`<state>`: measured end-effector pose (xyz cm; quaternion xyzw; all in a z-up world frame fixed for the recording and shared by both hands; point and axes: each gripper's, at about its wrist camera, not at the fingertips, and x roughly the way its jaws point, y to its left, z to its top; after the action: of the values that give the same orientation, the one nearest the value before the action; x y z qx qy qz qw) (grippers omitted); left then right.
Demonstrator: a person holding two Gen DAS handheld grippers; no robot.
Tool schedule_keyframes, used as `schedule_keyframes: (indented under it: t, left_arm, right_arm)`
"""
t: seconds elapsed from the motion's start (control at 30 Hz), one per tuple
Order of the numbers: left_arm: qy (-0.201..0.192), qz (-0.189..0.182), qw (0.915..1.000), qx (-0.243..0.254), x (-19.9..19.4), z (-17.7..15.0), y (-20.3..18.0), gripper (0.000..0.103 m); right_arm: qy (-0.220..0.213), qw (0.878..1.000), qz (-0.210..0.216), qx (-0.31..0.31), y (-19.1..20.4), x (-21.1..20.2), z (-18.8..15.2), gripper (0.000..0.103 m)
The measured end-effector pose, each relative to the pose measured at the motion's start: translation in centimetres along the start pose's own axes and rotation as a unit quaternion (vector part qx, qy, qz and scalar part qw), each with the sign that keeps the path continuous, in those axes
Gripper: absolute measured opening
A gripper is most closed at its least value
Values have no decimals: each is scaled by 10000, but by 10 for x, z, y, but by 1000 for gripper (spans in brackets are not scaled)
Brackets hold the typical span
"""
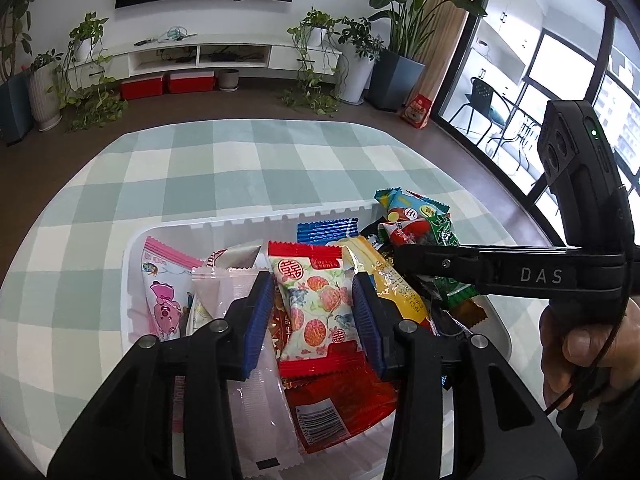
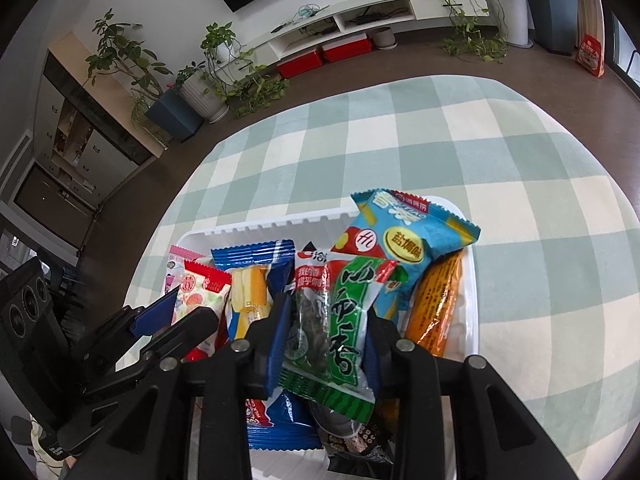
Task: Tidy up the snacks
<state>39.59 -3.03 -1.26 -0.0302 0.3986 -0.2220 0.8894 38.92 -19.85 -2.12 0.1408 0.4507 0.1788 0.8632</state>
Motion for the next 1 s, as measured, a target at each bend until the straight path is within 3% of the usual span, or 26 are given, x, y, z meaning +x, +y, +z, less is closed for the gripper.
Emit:
schedule_keyframes:
  t: [0.23,0.3,0.77,1.0]
  left_arm:
    - [-63,18,10000,4,-4,-1,-3,46]
    - [-109,22,9999,-1,-7,-1,-3,51]
    - [-478,312,9983,-151,-51,-14,-7,93]
    - [-793,518,9955,-92,-89,-30,-17,101]
  right_arm:
    - [-141,9999,-22,-92,7,-7,-1,54]
    - [-230,9997,-73,-75,8,-11,-1,63]
    - [-820,9965,57,174,6,-60,-12,77]
    - [-1182,9928,70,193,9,-92,-28,82]
